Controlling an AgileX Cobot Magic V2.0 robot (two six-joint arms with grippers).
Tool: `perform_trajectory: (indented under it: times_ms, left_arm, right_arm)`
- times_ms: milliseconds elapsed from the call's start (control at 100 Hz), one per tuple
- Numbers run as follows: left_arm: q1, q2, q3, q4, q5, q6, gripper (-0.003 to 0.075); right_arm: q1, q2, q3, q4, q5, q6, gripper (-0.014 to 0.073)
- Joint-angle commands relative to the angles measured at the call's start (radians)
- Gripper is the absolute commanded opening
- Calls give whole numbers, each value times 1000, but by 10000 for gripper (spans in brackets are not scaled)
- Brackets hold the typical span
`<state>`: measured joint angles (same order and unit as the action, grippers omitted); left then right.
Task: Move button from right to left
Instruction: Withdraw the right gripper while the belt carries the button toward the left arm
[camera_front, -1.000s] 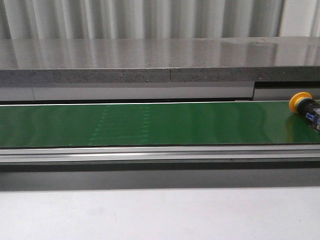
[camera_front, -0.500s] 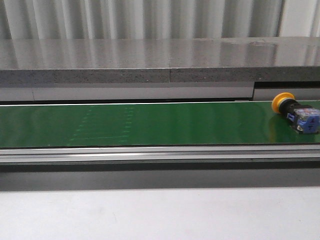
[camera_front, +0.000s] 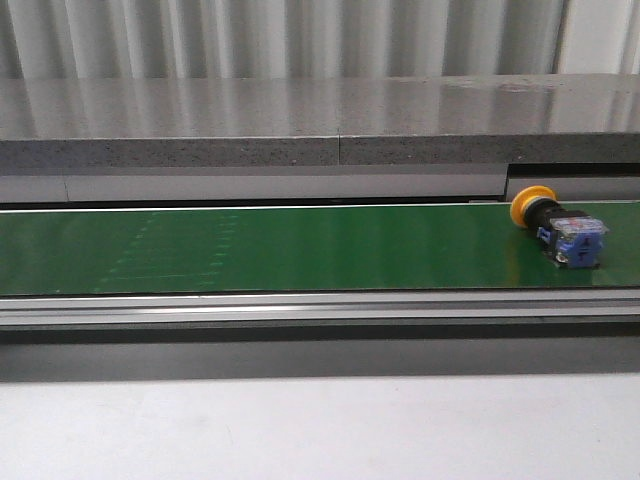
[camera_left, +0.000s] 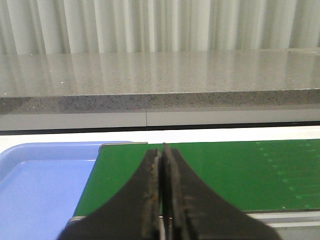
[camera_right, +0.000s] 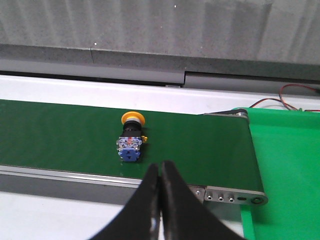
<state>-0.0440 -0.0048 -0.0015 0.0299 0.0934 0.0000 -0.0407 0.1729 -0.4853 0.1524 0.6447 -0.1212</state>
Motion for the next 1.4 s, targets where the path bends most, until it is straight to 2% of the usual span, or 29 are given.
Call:
perform_trajectory:
  times_ms: [0,200,450,1040,1270,1390]
  left_arm:
    - [5,-17,24,-7,-80,0,-20]
    - [5,-17,24,-7,-80,0,-20]
    - [5,-17,24,-5,-80,0,-20]
    - [5,-17,15,-1,-93,0,-20]
    - [5,-10,-96,-1,63,0,-20]
    - [5,52,-197,1,188,0,-20]
  right_arm:
    - [0,-44,-1,10,-88,-13,-66]
    - [0,-86,38,10,-101,-13,-66]
    - [0,-86,70,10,-215,-13,-66]
    - [0,-86,70,10,-207,-13,-66]
    - [0,-86,70,10,-207,-13,-66]
    - [0,-86,70,10,-207,-13,-66]
